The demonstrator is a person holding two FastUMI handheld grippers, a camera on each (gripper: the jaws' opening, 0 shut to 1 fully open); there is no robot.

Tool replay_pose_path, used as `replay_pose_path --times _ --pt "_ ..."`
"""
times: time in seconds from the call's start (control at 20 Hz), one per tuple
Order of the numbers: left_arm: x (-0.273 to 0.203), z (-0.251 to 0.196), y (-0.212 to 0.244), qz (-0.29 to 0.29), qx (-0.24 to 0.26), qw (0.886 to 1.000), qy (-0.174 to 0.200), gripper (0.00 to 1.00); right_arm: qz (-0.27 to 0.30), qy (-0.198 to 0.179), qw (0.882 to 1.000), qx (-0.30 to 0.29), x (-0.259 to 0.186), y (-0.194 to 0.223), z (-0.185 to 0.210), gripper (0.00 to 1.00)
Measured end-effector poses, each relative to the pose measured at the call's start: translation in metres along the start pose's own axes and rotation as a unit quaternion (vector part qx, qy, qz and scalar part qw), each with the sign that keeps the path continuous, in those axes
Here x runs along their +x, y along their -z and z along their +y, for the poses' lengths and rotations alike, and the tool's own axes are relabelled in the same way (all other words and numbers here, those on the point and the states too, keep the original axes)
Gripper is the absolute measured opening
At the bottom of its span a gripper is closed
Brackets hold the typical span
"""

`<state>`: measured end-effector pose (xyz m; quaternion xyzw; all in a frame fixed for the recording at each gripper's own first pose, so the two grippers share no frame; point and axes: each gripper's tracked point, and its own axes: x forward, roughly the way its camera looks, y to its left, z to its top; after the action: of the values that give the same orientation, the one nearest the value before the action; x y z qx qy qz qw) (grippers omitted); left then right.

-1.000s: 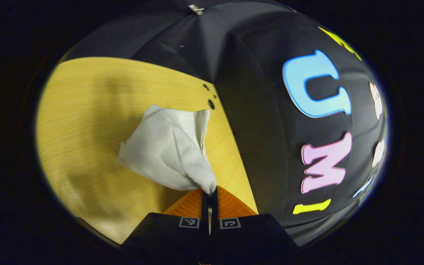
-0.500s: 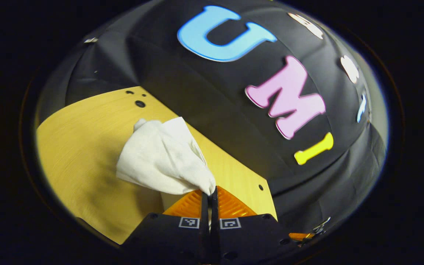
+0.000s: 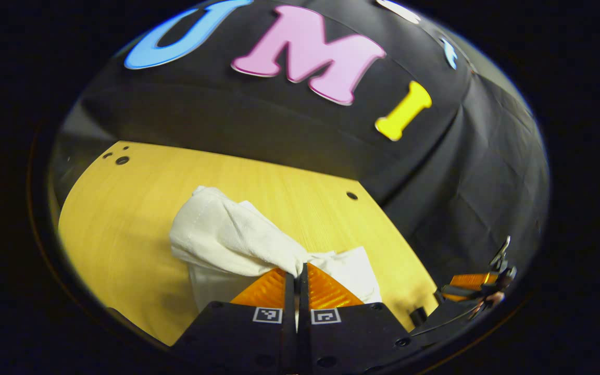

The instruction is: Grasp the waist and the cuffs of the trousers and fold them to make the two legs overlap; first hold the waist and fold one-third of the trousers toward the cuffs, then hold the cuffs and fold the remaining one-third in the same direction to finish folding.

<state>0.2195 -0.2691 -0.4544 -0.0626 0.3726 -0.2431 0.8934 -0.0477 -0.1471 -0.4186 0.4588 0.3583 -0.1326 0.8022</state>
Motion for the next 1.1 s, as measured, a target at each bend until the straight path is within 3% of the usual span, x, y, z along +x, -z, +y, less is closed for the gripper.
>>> replay_pose_path --times 0.15,0.25,0.35,0.55,0.65,0.85,0.95,1.05,1.1 --pt "0.024 -0.022 0.037 0.055 0.114 0.992 -0.012 0.06 -0.012 0.012 1.000 0.012 -0.013 -0.005 -0.015 0.55" --pt "0.031 -0.030 0.055 0.085 0.207 0.974 -0.017 0.06 -0.021 0.018 0.999 0.022 -0.020 -0.011 -0.024 0.55" --pt "0.037 -0.032 0.076 0.111 0.307 0.945 -0.022 0.06 -0.029 0.021 0.999 0.030 -0.025 -0.015 -0.030 0.55" --pt "0.037 -0.038 0.095 0.120 0.478 0.870 -0.021 0.06 -0.036 0.021 0.998 0.040 -0.029 -0.018 -0.034 0.55" --pt "0.029 -0.041 0.094 0.116 0.525 0.843 -0.017 0.06 -0.039 0.020 0.998 0.040 -0.030 -0.020 -0.035 0.55" --pt "0.032 -0.039 0.095 0.110 0.586 0.803 -0.012 0.06 -0.042 0.026 0.998 0.038 -0.033 -0.019 -0.038 0.55" --pt "0.031 -0.044 0.094 0.104 0.611 0.785 -0.006 0.11 -0.042 0.028 0.998 0.041 -0.034 -0.018 -0.039 0.55" --pt "0.031 -0.046 0.102 0.106 0.620 0.777 0.005 0.21 -0.045 0.029 0.998 0.044 -0.037 -0.017 -0.041 0.55" --pt "0.034 -0.046 0.105 0.105 0.623 0.775 0.004 0.37 -0.047 0.030 0.997 0.046 -0.038 -0.017 -0.042 0.55"
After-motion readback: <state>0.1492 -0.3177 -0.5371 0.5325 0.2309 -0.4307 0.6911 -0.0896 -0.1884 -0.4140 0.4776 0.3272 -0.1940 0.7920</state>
